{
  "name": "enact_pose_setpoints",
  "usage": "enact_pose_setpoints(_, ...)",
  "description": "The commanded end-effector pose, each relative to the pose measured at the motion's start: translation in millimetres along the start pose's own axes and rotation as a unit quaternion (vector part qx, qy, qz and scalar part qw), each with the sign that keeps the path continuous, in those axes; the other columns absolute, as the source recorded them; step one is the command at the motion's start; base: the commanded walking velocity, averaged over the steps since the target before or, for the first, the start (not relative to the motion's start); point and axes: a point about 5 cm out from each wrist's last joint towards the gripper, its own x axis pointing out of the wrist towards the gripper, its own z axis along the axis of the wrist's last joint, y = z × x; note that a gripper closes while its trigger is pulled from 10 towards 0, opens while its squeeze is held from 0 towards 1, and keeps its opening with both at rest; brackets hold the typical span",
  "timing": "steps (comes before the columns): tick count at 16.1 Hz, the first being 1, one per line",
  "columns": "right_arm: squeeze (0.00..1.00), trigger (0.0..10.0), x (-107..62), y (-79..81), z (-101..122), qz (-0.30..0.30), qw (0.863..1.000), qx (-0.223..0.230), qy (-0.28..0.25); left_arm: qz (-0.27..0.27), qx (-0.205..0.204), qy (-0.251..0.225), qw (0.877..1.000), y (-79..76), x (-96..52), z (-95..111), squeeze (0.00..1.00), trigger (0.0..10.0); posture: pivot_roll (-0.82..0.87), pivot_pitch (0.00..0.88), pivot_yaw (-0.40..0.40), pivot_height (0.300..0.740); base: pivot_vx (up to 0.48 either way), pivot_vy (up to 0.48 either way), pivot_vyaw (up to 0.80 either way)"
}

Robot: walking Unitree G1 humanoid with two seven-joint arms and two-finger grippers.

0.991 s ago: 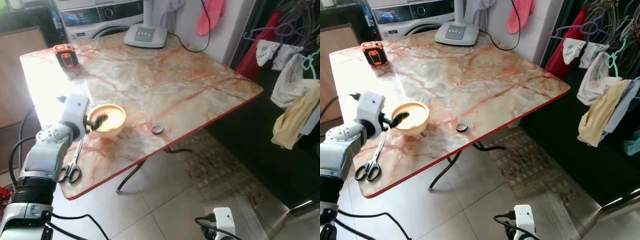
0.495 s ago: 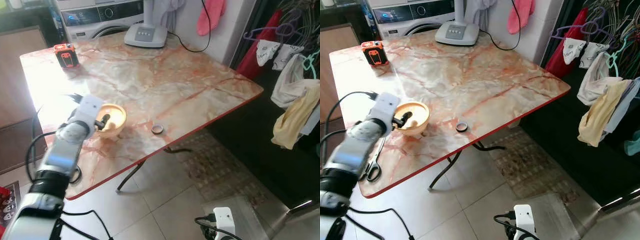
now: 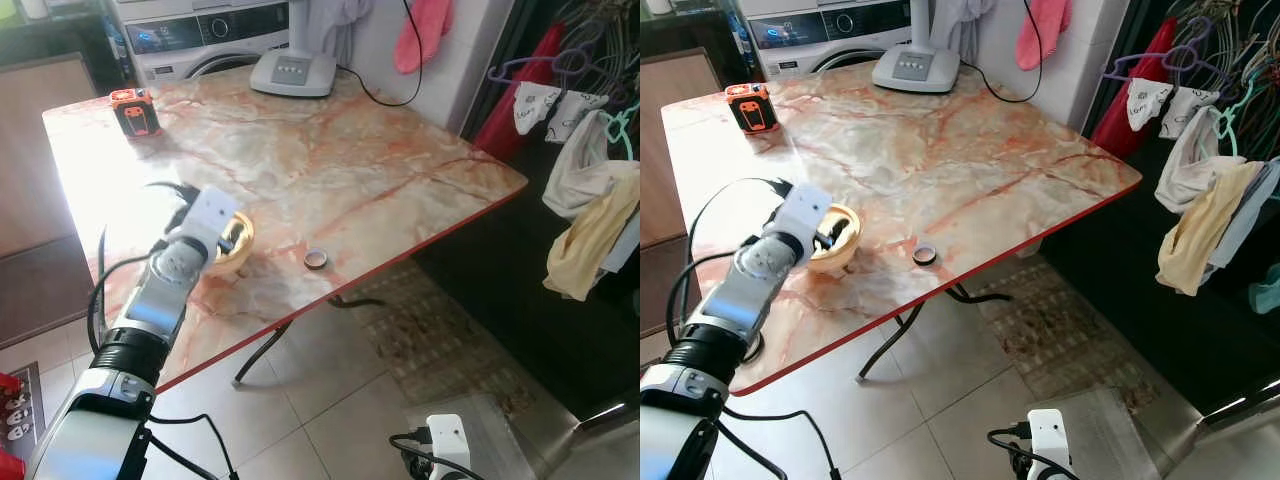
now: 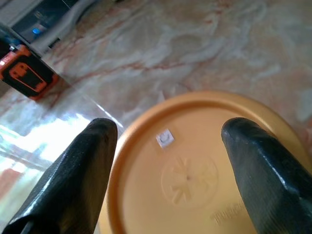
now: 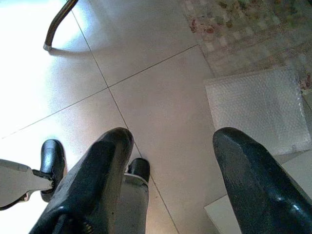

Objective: Restocking fridge

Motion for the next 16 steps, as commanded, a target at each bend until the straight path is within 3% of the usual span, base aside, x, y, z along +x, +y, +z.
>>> enact_pose_setpoints(1,0.0,10.0,-0.9,-1.2,-3.8,-0.002,1.0,0.002,0.008,-0.004,0.008,-0.004,1.0,2.6,1.4,2.1,0.0,10.0,-0.05,0.026,-0.066,0.74,0.0,0.0,0.0)
enact_pose_setpoints(6,0.0,10.0,-0.9,-1.6,-3.6,-0.002,1.0,0.001,0.008,-0.026,-0.018,0.0,0.999,3.0,1.0,-2.8,0.0,10.0,-0.05,0.031,-0.068,0.74,0.0,0.0,0.0)
enact_pose_setpoints(7,0.0,10.0,-0.8,-1.6,-3.4,-0.002,1.0,0.001,0.008,-0.044,-0.027,-0.007,0.999,1.1,0.2,-1.7,0.0,10.0,-0.06,0.034,-0.069,0.74,0.0,0.0,0.0)
enact_pose_setpoints(8,0.0,10.0,-0.8,-1.6,-3.2,-0.002,1.0,0.002,0.008,-0.094,-0.043,-0.019,0.994,-2.6,-4.7,-1.2,0.0,10.0,-0.06,0.034,-0.069,0.74,0.0,0.0,0.0)
enact_pose_setpoints(10,0.0,10.0,-0.7,-1.7,-3.0,-0.003,1.0,0.002,0.007,-0.107,-0.048,-0.021,0.993,2.6,-9.8,-4.1,0.0,10.0,-0.06,0.035,-0.067,0.74,0.0,0.0,0.0)
enact_pose_setpoints(13,0.0,10.0,-0.7,-2.3,-2.6,-0.002,1.0,0.0,0.008,-0.085,-0.066,-0.017,0.994,23.4,-17.2,-9.4,0.0,10.0,-0.05,0.039,-0.071,0.74,0.0,0.0,0.0)
enact_pose_setpoints(16,0.0,10.0,-0.7,-2.6,-2.4,-0.001,1.0,-0.001,0.008,-0.09,-0.075,-0.024,0.993,26.4,-22.2,-6.3,0.0,10.0,-0.05,0.039,-0.073,0.74,0.0,0.0,0.0)
